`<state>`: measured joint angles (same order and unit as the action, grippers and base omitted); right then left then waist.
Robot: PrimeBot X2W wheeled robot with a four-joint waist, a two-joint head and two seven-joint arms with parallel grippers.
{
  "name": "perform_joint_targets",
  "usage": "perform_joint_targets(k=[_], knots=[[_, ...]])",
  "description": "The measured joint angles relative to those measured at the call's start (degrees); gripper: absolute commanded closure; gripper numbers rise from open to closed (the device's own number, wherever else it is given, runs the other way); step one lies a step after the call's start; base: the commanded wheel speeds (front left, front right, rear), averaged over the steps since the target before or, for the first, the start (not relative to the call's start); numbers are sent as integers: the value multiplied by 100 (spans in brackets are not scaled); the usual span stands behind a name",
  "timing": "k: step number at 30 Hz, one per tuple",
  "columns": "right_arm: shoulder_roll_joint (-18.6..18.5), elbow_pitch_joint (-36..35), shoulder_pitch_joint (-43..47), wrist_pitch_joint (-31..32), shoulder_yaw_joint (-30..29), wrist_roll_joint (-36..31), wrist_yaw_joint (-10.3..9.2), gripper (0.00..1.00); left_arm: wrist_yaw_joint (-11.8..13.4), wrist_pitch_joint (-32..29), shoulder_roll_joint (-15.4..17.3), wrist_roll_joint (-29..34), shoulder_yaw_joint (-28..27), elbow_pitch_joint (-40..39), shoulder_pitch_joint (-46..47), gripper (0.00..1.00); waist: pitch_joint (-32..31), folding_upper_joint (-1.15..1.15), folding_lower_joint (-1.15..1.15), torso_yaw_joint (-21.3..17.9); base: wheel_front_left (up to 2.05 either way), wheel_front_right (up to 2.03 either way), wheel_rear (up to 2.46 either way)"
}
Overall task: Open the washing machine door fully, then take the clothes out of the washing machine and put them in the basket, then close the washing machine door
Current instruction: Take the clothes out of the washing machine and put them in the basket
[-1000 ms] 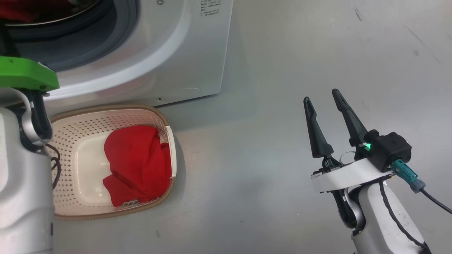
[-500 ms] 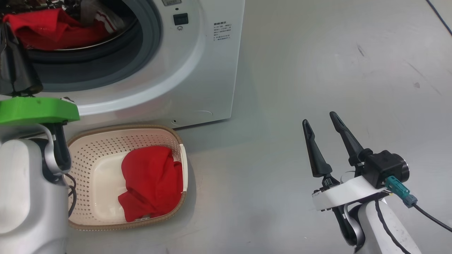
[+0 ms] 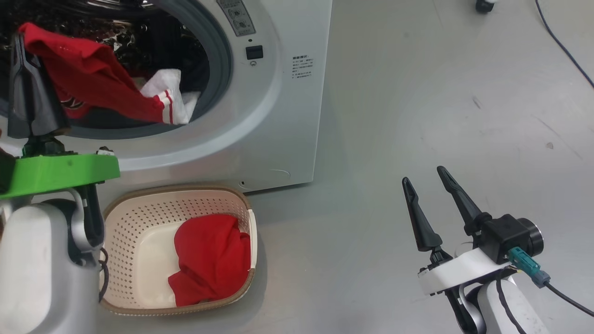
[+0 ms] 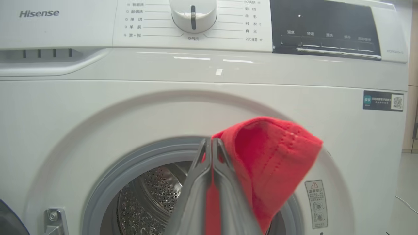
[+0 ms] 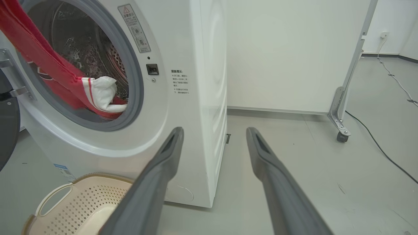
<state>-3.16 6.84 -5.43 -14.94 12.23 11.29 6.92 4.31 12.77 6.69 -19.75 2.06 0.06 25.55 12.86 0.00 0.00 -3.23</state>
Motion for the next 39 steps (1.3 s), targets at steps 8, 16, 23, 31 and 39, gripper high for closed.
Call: perform_joint_targets(k=[8,16,23,31,39], knots=[[7,5,218,0,-43,-29,0,0,44,3,-1,69,19,-460,-369,100,-233,0,0,86,0,0,0],[16,1,372,0,-45,-29,0,0,100,-91,-71,77,19,-926,-803,100,-329,0,0,162,0,0,0],[20,-42,420,0,-37,-34,0,0,122,-281,-255,-3,171,-961,-1341,100,-283,0,0,209,0,0,0],[29,-155,436,0,-14,-43,1,0,146,-443,-372,-200,378,-748,-1797,100,-105,0,0,236,0,0,0],[30,-258,383,0,-7,-77,1,0,183,-434,-400,-442,425,-227,-2047,100,164,0,0,219,0,0,0]])
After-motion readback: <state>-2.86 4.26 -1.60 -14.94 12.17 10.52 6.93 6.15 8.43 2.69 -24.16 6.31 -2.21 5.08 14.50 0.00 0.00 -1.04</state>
